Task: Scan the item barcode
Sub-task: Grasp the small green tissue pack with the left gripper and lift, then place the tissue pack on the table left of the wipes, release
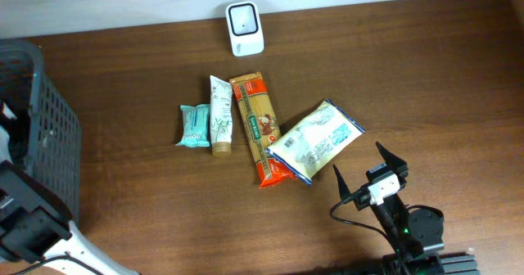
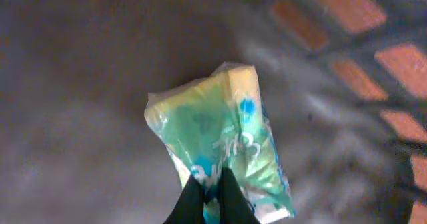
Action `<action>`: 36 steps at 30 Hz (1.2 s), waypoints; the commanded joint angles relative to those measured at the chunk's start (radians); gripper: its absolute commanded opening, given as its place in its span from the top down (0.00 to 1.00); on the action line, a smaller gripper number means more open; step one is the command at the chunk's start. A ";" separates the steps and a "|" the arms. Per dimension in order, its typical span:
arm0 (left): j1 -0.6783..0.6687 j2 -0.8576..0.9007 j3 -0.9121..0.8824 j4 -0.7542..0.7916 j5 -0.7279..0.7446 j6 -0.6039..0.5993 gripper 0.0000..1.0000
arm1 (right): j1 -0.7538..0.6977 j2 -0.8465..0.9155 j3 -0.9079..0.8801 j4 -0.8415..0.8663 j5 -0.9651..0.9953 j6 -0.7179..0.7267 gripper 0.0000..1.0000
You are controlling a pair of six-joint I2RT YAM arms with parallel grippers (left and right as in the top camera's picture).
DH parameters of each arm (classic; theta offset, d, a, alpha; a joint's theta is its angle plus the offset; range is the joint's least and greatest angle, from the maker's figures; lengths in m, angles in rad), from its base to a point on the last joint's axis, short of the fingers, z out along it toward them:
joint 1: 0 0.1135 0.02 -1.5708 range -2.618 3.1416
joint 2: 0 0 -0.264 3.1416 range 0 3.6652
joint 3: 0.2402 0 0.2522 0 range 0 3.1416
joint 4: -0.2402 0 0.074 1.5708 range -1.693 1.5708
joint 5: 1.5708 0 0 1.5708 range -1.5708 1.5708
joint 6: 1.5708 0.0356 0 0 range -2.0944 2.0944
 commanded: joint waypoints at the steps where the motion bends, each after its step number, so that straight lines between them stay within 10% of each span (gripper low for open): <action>1: 0.003 -0.182 0.063 -0.038 -0.013 0.005 1.00 | -0.003 -0.006 -0.008 -0.002 0.009 0.015 0.01; 12: -0.186 -0.834 0.066 -0.191 0.186 0.005 1.00 | -0.003 -0.006 -0.008 -0.002 0.009 0.015 0.01; 24: -0.768 -0.771 -0.374 -0.227 0.185 -0.016 1.00 | -0.003 -0.006 -0.008 -0.002 0.009 0.015 0.02; 34: -0.891 -0.681 -0.651 -0.035 0.125 -0.160 1.00 | -0.003 -0.006 -0.008 -0.002 0.009 0.015 0.01; 36: -0.892 -0.681 -0.653 -0.027 0.125 -0.159 0.87 | -0.003 -0.006 -0.008 -0.002 0.009 0.015 0.01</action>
